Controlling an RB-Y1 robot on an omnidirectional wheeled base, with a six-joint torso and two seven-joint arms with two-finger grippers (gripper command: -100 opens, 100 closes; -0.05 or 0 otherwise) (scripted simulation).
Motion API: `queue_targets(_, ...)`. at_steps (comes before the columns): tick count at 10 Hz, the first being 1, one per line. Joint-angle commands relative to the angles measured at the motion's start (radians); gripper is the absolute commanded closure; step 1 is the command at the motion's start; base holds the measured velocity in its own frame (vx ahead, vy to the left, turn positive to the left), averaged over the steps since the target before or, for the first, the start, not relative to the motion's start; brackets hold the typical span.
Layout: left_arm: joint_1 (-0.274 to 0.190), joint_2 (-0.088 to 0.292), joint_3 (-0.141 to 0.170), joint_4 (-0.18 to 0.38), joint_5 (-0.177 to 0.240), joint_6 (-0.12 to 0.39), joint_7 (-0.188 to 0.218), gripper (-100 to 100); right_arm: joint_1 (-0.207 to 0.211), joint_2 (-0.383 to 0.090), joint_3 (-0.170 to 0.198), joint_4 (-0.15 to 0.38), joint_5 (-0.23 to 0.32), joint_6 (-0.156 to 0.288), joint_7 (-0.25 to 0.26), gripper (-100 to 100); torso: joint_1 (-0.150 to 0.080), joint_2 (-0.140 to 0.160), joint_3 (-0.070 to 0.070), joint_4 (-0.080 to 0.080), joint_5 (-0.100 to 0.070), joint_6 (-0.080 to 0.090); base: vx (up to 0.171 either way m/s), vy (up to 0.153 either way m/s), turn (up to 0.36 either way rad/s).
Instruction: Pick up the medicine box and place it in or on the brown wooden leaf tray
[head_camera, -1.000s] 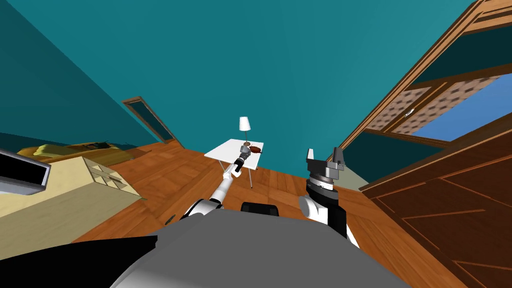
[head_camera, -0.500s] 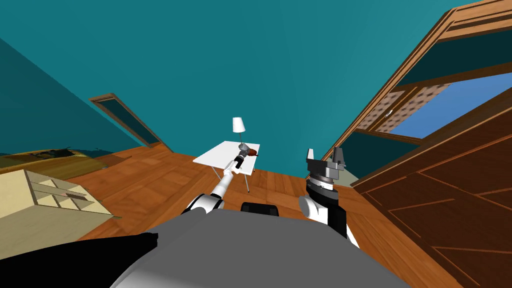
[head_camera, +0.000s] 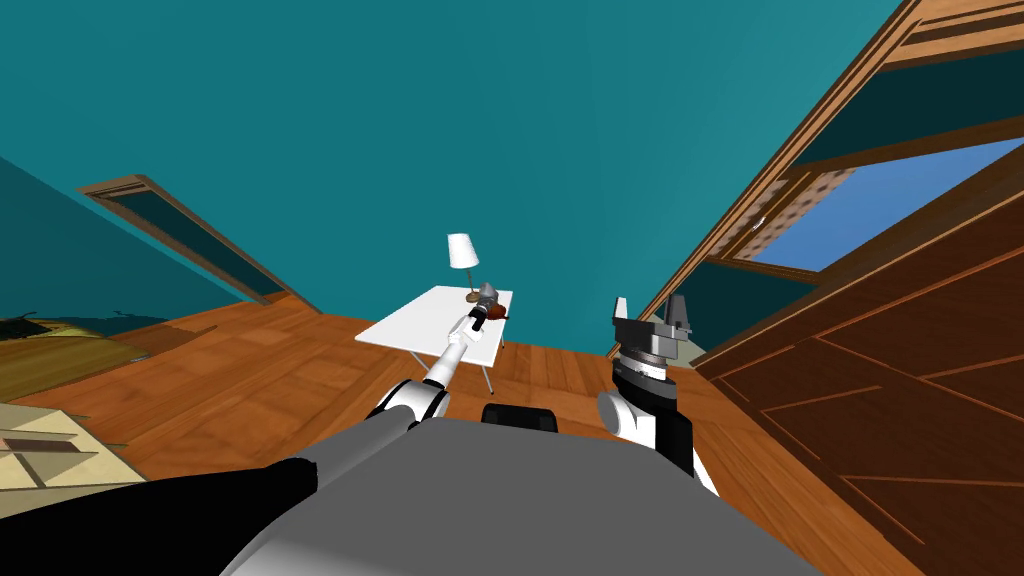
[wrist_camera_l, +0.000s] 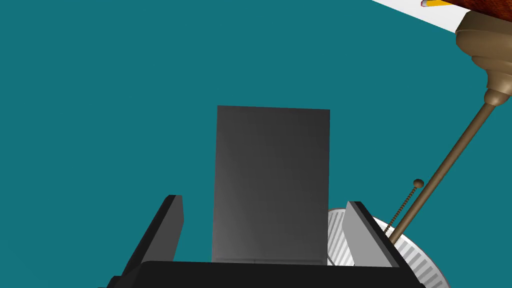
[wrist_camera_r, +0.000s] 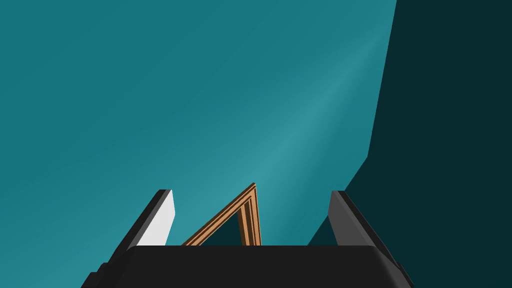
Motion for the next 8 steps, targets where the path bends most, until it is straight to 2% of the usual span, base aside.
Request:
queue_targets(1, 0.0, 0.0, 0.0, 0.0, 0.0, 0.0, 0.0, -100, 0.0, 0.0, 0.0, 0.0, 0.0, 0.0, 0.0, 0, 0.0, 0.0, 0.0, 0.0, 0.0, 0.0, 0.009, -0.001, 0.0)
queue_targets(4, 0.0, 0.0, 0.0, 0.0, 0.0, 0.0, 0.0, -100, 0.0, 0.0, 0.0, 0.0, 0.0, 0.0, 0.0, 0, 0.0, 0.004, 0.002, 0.001, 0.0, 0.0, 0.0, 0.0, 0.0)
queue_targets(5, 0.0, 0.0, 0.0, 0.0, 0.0, 0.0, 0.0, 0, 0.0, 0.0, 0.0, 0.0, 0.0, 0.0, 0.0, 0, 0.0, 0.004, 0.002, 0.001, 0.0, 0.0, 0.0, 0.0, 0.0)
queue_targets(6, -0.037, 0.007, -0.015, 0.011, 0.008, 0.039, 0.008, -100, 0.0, 0.0, 0.0, 0.0, 0.0, 0.0, 0.0, 0, 0.0, 0.004, 0.003, 0.001, 0.0, 0.0, -0.035, 0.035, -0.097)
queue_targets(8, -0.073, 0.015, -0.029, 0.022, 0.017, 0.079, 0.016, -100, 0.0, 0.0, 0.0, 0.0, 0.0, 0.0, 0.0, 0, 0.003, 0.007, 0.004, 0.002, 0.001, 0.001, -0.058, 0.07, -0.11)
